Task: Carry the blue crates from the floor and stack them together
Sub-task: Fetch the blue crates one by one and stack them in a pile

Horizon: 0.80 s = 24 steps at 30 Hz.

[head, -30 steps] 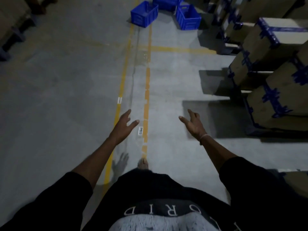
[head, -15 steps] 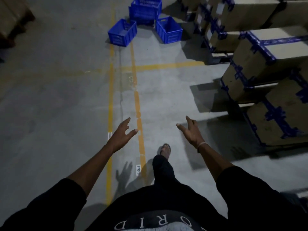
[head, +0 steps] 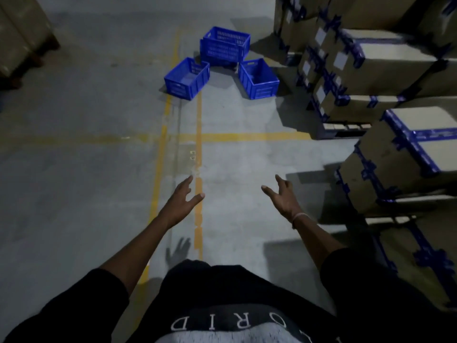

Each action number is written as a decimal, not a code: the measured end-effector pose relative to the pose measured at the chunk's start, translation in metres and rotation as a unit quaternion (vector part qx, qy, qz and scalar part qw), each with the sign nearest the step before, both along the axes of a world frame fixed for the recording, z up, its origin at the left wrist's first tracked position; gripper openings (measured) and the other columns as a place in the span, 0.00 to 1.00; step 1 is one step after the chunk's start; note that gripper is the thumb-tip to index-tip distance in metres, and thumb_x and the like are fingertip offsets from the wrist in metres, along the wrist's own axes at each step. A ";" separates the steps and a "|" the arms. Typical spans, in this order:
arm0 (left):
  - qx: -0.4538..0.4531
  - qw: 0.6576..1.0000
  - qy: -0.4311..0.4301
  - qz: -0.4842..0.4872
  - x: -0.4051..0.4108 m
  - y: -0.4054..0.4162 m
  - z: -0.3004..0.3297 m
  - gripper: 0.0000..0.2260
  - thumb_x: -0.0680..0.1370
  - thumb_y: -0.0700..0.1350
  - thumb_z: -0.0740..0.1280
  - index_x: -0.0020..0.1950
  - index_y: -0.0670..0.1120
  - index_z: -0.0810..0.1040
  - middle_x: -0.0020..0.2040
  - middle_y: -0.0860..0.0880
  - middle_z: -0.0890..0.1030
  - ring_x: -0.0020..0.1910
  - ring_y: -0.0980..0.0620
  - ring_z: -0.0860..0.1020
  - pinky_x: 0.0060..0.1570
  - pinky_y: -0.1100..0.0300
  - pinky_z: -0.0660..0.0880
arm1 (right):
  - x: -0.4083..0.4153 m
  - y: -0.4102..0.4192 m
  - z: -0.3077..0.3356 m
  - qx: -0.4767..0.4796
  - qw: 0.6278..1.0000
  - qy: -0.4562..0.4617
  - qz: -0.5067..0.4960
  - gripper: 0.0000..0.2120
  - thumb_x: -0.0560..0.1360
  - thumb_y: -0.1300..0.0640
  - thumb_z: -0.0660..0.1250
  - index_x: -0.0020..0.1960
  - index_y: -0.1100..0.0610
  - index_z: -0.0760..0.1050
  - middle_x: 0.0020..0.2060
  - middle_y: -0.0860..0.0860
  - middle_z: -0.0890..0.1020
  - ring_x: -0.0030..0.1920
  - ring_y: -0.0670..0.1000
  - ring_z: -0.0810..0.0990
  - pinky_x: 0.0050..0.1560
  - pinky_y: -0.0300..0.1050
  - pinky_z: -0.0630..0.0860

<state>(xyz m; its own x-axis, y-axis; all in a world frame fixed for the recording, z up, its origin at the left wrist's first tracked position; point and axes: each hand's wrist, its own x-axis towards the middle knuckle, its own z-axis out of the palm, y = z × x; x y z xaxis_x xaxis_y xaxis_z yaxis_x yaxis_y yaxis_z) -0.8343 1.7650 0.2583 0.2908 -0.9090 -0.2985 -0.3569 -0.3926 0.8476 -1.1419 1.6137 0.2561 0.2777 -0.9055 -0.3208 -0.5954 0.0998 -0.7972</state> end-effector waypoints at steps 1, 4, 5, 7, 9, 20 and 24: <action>-0.001 1.000 -0.001 0.002 0.005 -0.019 -0.001 0.37 0.79 0.60 0.68 0.83 0.56 0.55 0.82 0.51 0.59 0.78 0.52 0.64 0.72 0.51 0.67 | 0.007 -0.020 0.002 -0.006 1.000 0.004 0.005 0.41 0.74 0.35 0.66 0.79 0.52 0.56 0.75 0.49 0.59 0.74 0.54 0.63 0.73 0.51 0.62; -0.003 1.000 -0.001 0.005 0.026 -0.081 -0.003 0.36 0.79 0.59 0.68 0.83 0.56 0.55 0.82 0.50 0.59 0.78 0.51 0.65 0.70 0.53 0.67 | 0.029 -0.083 0.005 -0.015 1.000 0.017 0.012 0.41 0.74 0.36 0.67 0.79 0.53 0.57 0.74 0.51 0.60 0.74 0.54 0.64 0.73 0.50 0.62; -0.004 1.000 -0.002 0.004 0.036 -0.103 -0.005 0.36 0.80 0.59 0.68 0.83 0.56 0.55 0.82 0.51 0.58 0.78 0.51 0.65 0.70 0.53 0.68 | 0.037 -0.104 0.004 -0.015 1.000 0.019 0.013 0.40 0.74 0.36 0.67 0.79 0.53 0.57 0.74 0.51 0.60 0.74 0.54 0.64 0.73 0.49 0.62; -0.011 1.000 -0.003 -0.002 0.055 -0.147 -0.013 0.36 0.80 0.59 0.68 0.83 0.56 0.54 0.82 0.51 0.58 0.78 0.52 0.65 0.69 0.53 0.68 | 0.054 -0.147 0.000 -0.015 1.000 0.016 0.011 0.40 0.75 0.37 0.67 0.79 0.54 0.57 0.74 0.51 0.60 0.74 0.54 0.64 0.72 0.49 0.62; -0.011 1.000 0.003 -0.001 0.079 -0.194 -0.020 0.36 0.79 0.60 0.68 0.83 0.57 0.54 0.82 0.51 0.58 0.78 0.52 0.65 0.70 0.51 0.69 | 0.075 -0.192 -0.006 -0.015 1.000 0.025 0.006 0.40 0.75 0.37 0.67 0.79 0.54 0.57 0.74 0.51 0.60 0.74 0.54 0.64 0.71 0.47 0.62; 0.012 1.000 -0.006 -0.027 0.217 -0.447 -0.021 0.34 0.81 0.54 0.68 0.83 0.54 0.55 0.83 0.50 0.57 0.78 0.50 0.65 0.64 0.57 0.70 | 0.195 -0.427 -0.017 0.012 0.999 0.032 -0.025 0.41 0.73 0.34 0.66 0.79 0.51 0.57 0.75 0.51 0.60 0.74 0.56 0.66 0.73 0.53 0.64; 0.021 0.999 -0.006 -0.046 0.252 -0.527 -0.017 0.34 0.81 0.55 0.68 0.83 0.55 0.55 0.82 0.53 0.57 0.78 0.51 0.65 0.63 0.57 0.70 | 0.226 -0.493 -0.026 0.035 0.998 0.017 -0.052 0.42 0.72 0.33 0.66 0.79 0.50 0.57 0.76 0.51 0.61 0.72 0.56 0.67 0.72 0.54 0.65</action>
